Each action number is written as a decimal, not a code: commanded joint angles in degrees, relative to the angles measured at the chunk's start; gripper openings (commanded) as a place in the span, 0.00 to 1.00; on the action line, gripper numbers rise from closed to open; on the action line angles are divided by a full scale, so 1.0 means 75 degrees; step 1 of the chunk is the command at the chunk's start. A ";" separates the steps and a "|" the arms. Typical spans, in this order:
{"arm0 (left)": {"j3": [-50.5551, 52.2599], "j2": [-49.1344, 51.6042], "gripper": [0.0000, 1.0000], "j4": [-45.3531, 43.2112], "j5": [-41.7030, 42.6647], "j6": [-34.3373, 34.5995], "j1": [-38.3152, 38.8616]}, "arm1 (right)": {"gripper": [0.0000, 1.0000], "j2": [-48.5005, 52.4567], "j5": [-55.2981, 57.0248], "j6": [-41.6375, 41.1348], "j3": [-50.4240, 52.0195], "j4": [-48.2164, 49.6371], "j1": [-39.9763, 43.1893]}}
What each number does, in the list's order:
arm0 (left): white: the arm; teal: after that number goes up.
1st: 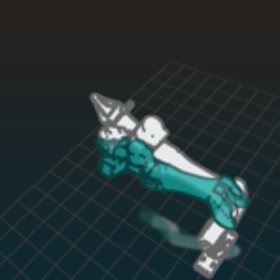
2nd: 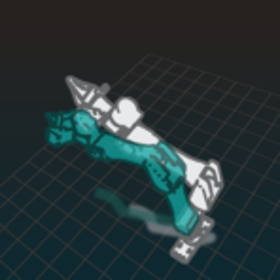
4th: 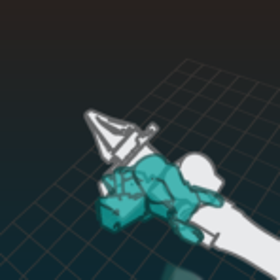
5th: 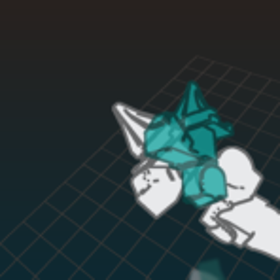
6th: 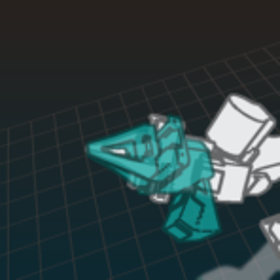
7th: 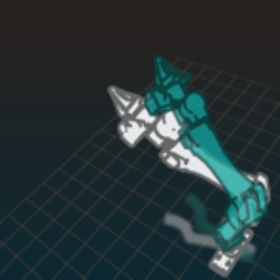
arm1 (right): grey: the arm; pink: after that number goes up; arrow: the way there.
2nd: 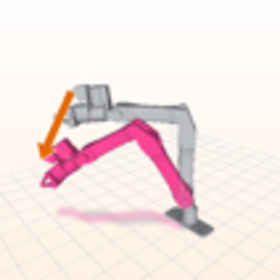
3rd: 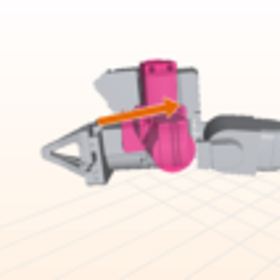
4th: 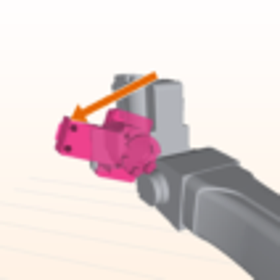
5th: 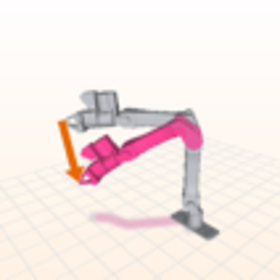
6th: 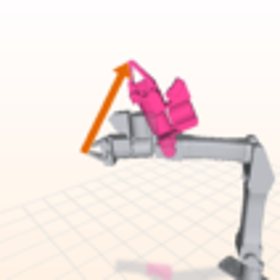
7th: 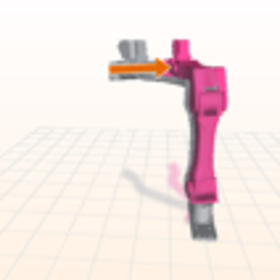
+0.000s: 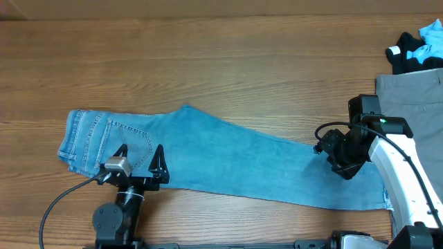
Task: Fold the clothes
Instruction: 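Lower the left gripper onto the waistband end of the jeans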
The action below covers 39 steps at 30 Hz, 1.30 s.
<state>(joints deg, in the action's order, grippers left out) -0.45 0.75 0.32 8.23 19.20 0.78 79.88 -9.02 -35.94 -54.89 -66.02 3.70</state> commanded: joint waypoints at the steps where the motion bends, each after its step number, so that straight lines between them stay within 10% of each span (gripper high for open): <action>1: -0.0064 -0.0050 1.00 -0.0627 0.1431 0.0268 0.0052 | 0.74 -0.0082 -0.0102 0.0017 0.0026 -0.0032 0.0015; 8: -0.1743 0.0504 1.00 0.1096 0.1282 -0.0600 0.0050 | 0.81 -0.0082 -0.0102 0.0017 0.0026 0.0079 0.0015; 15: -0.5190 0.3826 1.00 0.4456 -0.0029 -0.2092 0.0052 | 0.82 -0.0082 -0.0216 0.0017 0.0026 0.0143 0.0015; 25: -0.6274 0.6747 0.99 0.4669 0.0589 -0.2398 0.0050 | 0.83 -0.0082 -0.0213 0.0248 0.0026 0.0017 0.0015; 28: -0.6277 0.7463 0.73 0.4718 -0.0213 -0.2317 0.0050 | 0.82 -0.0082 -0.0207 0.0248 0.0026 -0.0137 0.0015; 32: -0.6277 0.8527 0.04 0.4771 -0.1673 -0.1419 0.0050 | 0.63 -0.0082 -0.0210 0.0242 0.0032 -0.0198 0.0015; 39: -0.6510 1.0803 0.04 0.4540 -0.1912 -0.0982 -0.0187 | 0.04 -0.0076 -0.0213 -0.0230 0.0714 0.0274 -0.0015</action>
<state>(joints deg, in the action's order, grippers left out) -46.87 75.11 35.00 -3.44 9.19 0.58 79.77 -10.52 -34.96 -53.34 -65.69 3.68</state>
